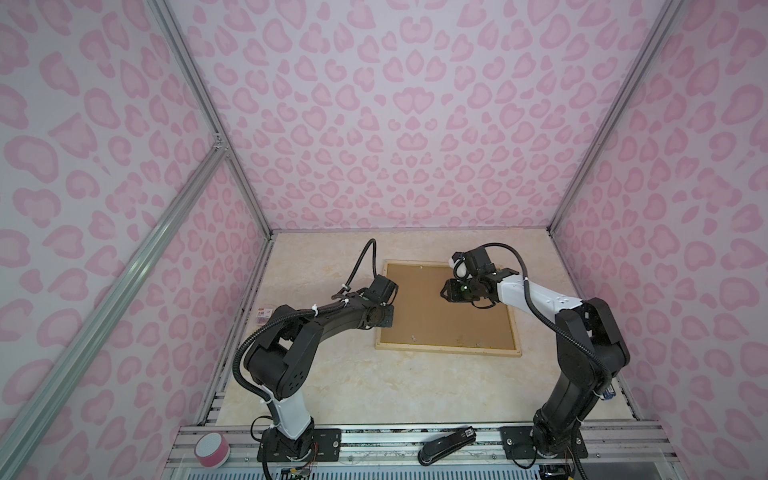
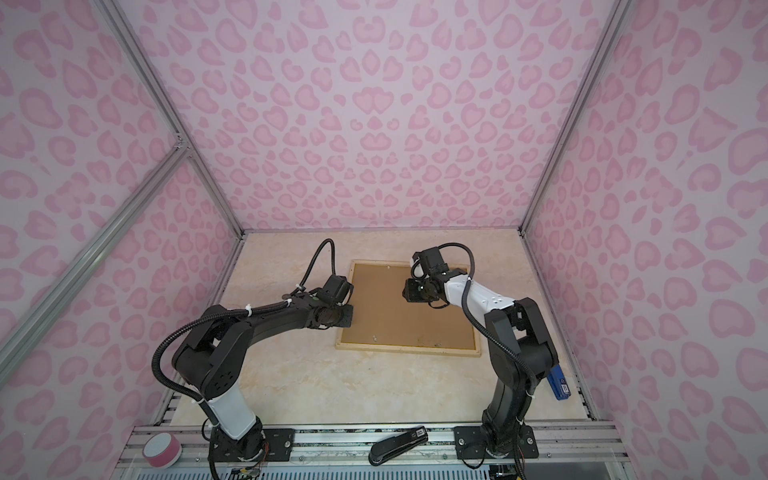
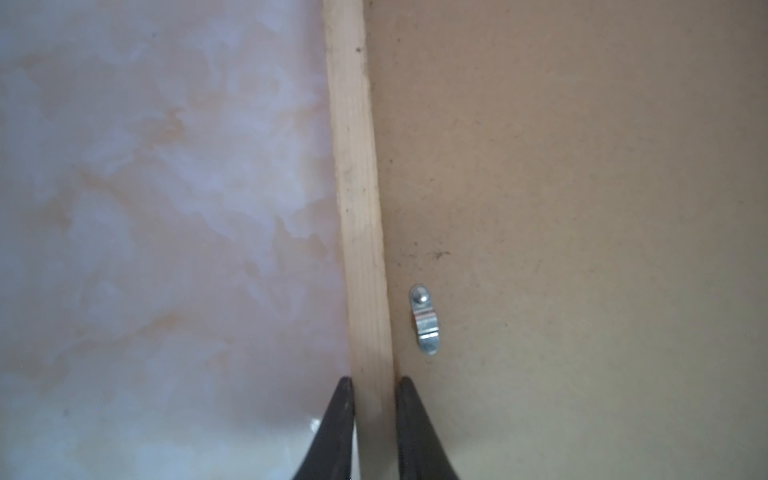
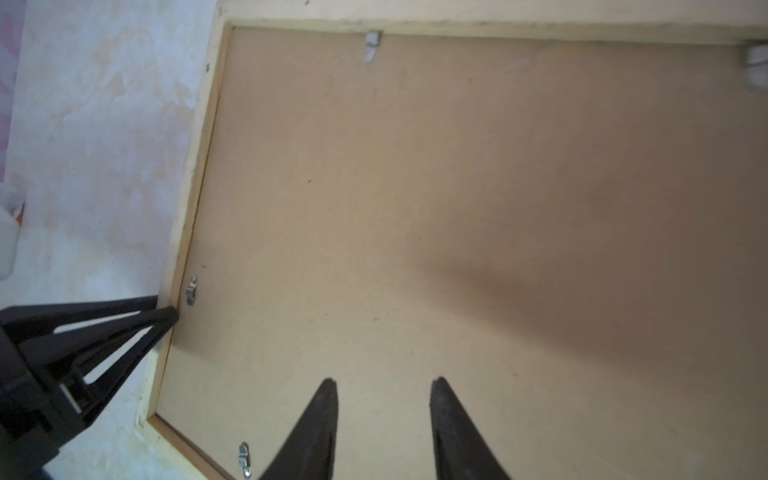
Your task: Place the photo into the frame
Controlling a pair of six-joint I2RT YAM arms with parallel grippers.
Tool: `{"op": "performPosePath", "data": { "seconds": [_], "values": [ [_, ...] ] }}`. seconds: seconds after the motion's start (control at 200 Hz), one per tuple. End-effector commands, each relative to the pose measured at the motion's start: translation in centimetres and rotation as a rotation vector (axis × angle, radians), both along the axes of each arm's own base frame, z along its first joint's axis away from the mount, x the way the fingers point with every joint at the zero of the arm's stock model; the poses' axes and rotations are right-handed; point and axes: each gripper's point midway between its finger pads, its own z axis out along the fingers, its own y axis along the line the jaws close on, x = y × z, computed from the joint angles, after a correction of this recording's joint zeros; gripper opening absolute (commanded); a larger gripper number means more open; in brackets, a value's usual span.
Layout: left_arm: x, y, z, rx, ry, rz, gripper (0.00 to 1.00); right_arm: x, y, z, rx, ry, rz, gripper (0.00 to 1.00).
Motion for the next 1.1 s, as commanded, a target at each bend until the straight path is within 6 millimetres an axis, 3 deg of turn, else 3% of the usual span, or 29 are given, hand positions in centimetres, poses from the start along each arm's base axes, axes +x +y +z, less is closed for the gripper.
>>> {"op": "performPosePath", "data": {
  "seconds": [0.0,0.255,0.615,1.094],
  "values": [
    [0.8,-0.7,1.0,-0.007,-0.030,-0.054,0.25,0.2,3.2,-0.6,0.044,-0.006,0.026,0.38],
    [-0.6,-0.2,1.8,-0.055,-0.010,-0.004,0.25,-0.7,8.5,-3.0,0.084,0.028,0.097,0.36],
    [-2.3,0.5,0.7,-0.076,0.029,0.032,0.23,-2.3,13.7,-3.4,0.147,0.043,0.186,0.30],
    [-2.6,0.6,-0.4,-0.090,0.075,0.054,0.18,-2.9,15.5,-5.1,0.183,0.081,0.201,0.24]
  ]
}}
